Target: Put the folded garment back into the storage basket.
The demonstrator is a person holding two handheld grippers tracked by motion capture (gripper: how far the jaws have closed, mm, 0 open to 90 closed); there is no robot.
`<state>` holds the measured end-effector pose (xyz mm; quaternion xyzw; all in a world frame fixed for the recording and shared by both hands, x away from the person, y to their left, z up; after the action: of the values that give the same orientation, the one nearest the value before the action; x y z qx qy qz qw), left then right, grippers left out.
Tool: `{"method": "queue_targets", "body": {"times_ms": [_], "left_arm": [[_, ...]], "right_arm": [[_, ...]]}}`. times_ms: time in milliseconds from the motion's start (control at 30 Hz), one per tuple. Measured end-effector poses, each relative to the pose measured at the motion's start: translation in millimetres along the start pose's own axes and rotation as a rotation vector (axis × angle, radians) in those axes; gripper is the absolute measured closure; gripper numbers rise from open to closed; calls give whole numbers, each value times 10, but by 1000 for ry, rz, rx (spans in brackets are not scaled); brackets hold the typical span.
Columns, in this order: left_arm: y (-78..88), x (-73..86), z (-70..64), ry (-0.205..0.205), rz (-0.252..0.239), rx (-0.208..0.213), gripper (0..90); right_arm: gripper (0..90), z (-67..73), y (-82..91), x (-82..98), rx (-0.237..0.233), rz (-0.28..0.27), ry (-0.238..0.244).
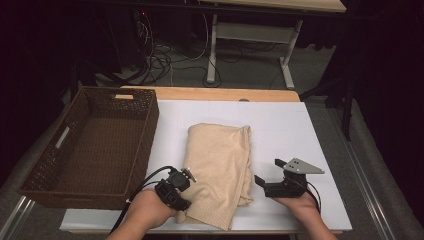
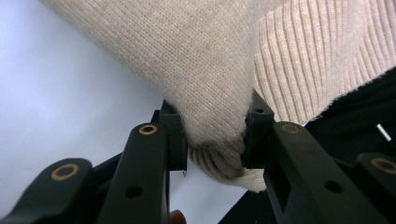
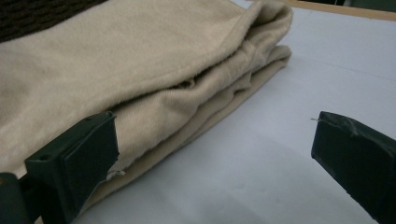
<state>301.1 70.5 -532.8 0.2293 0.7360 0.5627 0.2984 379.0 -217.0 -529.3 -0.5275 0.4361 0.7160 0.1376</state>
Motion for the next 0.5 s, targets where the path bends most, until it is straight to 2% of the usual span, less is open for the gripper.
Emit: {"method": "queue_targets", "body": {"times_ms": [167,233,300,400,500], "left_arm": [[-44,19,10,-2,-3,-2,654],[-50,17,17,-3,-1,3,653],[-54,18,22,1,-4,11,653],[-56,16,23,1,-2,9,653],[-56,10,21,-2,8,8,652]], "right_arm": [[33,0,-170,-165,0,4,-19],[51,-60,-263,-234,17,16,-26],[76,-141,-364,-306,31,22,-62],[106,-253,-553,-410,56,38,-90],[145,-340,-716,-509,73,47,-106]]}}
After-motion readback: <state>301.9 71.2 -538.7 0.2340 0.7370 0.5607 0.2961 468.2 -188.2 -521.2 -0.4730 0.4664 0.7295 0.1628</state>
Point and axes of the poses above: each handheld gripper's, and its own axes: y roughly backward along the jaws, x roughly out of its underside, z roughly to its left, the point moved 7 cm from there along -y, roughly forward along the jaws, and after that the axes turned 1 degree about z, right-handed, at the moved point
